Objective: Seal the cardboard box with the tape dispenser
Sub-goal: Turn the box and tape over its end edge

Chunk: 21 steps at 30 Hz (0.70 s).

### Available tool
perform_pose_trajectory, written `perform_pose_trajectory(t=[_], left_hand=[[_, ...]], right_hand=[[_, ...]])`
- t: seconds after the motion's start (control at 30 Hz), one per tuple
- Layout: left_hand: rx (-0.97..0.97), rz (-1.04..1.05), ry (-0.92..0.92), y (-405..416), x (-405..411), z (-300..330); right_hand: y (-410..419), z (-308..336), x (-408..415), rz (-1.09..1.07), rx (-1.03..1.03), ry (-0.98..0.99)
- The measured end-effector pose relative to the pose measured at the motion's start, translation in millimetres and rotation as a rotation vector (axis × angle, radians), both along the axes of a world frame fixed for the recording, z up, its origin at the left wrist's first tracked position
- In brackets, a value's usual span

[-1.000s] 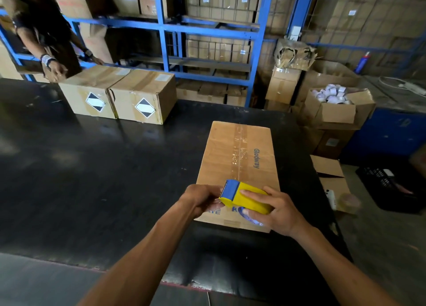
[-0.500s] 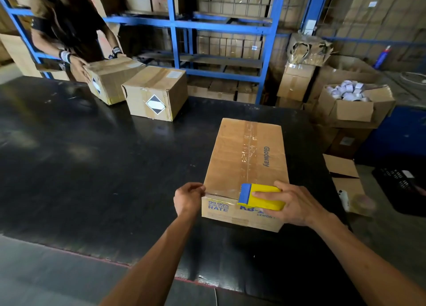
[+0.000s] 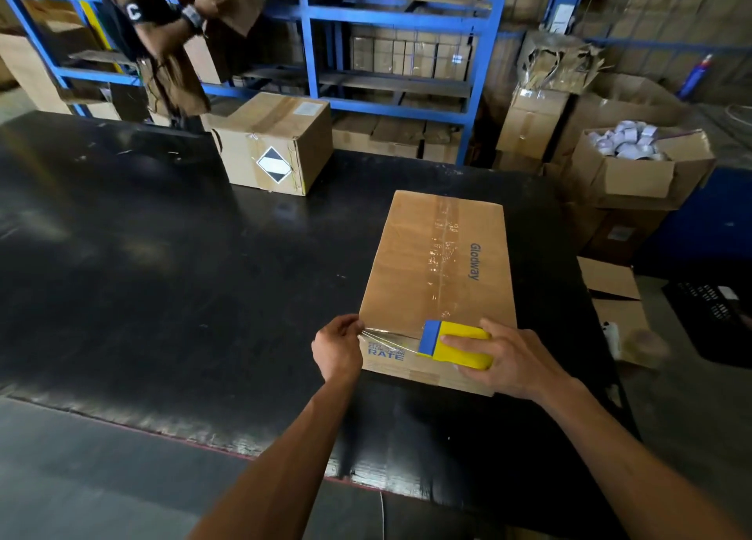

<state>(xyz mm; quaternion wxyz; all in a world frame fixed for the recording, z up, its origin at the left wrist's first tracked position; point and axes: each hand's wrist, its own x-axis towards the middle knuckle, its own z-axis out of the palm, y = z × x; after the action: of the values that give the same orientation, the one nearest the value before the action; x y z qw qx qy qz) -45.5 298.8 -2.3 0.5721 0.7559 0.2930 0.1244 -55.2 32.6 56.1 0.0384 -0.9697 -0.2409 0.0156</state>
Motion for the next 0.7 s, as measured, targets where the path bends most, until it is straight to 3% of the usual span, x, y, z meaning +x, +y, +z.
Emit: perform_pose_trajectory(t=[0.17, 0.27, 0.4, 0.47, 0.53, 0.6, 0.63, 0.7], left_hand=[[-0.001, -0.019, -0.001, 6, 4, -7], [-0.138, -0.063, -0.026, 18, 7, -15], [-0.282, -0.241, -0.052, 39, 8, -25], [-0.243, -0.337, -0.095, 46, 7, -24], [0.029, -0.415, -0.187, 49, 5, -23], [0.508, -0.517, -0.461, 50, 8, -25], [0.722, -0.614, -0.593, 49, 11, -28], [0.974, -0.841, -0.691, 47, 24, -31]], right_hand=[[2, -1, 3, -0.011, -0.023, 0.007], [3, 0, 4, -0.015, -0.038, 0.014], [4, 2, 5, -0.002, -0.054, 0.025], [3, 3, 6, 0.021, -0.07, 0.035], [3, 2, 7, 0.034, -0.069, 0.044], [4, 1, 7, 0.04, -0.065, 0.05], [4, 1, 7, 0.043, -0.063, 0.056], [5, 3, 8, 0.049, -0.064, 0.065]])
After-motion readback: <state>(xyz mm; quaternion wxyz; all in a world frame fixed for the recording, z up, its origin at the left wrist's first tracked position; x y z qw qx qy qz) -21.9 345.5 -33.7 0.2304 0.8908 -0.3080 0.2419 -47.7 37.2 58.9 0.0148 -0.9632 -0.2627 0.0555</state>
